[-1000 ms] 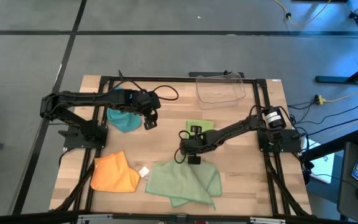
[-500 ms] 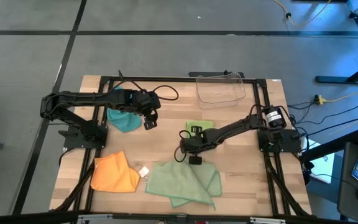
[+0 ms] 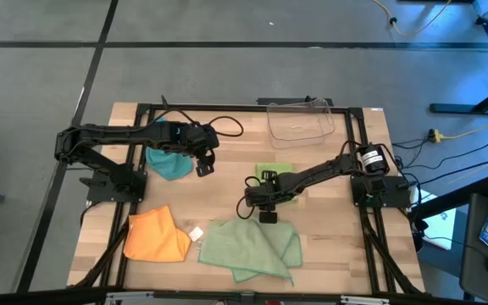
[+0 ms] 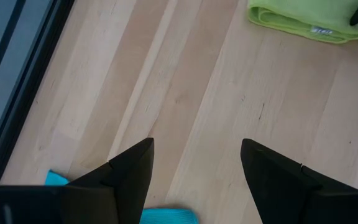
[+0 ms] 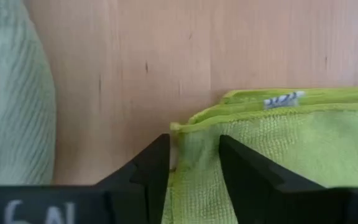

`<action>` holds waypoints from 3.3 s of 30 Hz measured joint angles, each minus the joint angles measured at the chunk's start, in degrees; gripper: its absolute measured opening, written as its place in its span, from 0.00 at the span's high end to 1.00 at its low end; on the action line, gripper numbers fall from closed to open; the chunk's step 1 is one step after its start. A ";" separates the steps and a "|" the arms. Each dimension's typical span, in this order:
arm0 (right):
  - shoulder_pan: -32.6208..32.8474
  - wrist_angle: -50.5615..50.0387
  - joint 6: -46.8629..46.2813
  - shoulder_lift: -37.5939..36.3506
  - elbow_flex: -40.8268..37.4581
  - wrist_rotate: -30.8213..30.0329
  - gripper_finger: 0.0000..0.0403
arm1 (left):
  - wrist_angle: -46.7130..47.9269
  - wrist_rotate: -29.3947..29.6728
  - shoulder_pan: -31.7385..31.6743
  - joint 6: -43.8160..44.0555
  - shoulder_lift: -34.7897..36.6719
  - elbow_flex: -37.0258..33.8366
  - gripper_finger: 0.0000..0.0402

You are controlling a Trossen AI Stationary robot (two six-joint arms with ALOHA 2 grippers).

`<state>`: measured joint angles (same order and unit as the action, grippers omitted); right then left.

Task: Fold microfiber towels
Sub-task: Put the light green microfiber towel in the transparent bin

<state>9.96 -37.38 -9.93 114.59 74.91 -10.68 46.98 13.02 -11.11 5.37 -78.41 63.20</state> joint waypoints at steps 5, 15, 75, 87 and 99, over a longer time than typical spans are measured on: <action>0.00 -1.72 -0.04 0.00 1.37 -0.16 0.77 | 0.00 0.00 0.00 0.00 0.00 0.00 0.41; 0.01 -2.95 0.13 0.00 1.86 -0.51 0.94 | 0.00 0.00 0.00 0.00 0.00 0.00 0.41; 0.73 -15.87 -3.31 0.02 3.88 0.14 0.64 | -0.04 0.00 0.00 0.02 0.02 0.00 0.41; 1.55 -8.20 -4.72 -0.11 -0.24 -1.38 0.64 | -0.42 0.00 0.01 0.02 0.02 0.00 0.41; 1.44 -6.90 -14.26 -0.08 -0.28 -1.68 0.73 | -0.42 0.00 0.02 0.24 0.02 0.00 0.41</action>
<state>11.40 -44.28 -24.19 114.51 74.63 -12.36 46.57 13.02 -11.09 5.61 -78.39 63.20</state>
